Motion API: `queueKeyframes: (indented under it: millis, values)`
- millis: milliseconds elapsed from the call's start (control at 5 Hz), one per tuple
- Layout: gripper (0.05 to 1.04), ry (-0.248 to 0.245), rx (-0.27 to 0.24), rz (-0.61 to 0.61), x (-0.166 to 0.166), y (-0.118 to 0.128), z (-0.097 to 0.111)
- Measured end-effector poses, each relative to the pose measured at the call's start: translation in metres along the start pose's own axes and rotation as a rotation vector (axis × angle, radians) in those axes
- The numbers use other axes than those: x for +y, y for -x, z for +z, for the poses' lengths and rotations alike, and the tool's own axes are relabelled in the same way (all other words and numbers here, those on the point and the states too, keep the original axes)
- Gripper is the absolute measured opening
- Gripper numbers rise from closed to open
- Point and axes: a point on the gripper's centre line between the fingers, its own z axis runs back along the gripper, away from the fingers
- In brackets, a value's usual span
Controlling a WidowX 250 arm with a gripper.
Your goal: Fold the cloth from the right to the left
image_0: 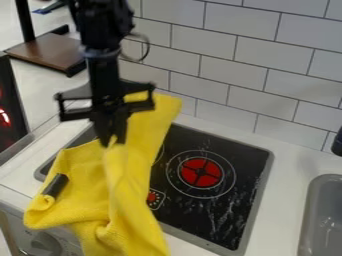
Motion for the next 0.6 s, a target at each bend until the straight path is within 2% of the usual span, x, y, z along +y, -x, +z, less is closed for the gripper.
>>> queueKeyframes:
  millis: [200,400,600]
  values:
    - [0.064,-0.040,0.009,-0.008,0.012,-0.005,-0.015]
    - [0.064,-0.072,-0.004,-0.007,0.023,-0.014,-0.038]
    - [0.094,-0.096,-0.024,0.007,0.030,-0.022,-0.050]
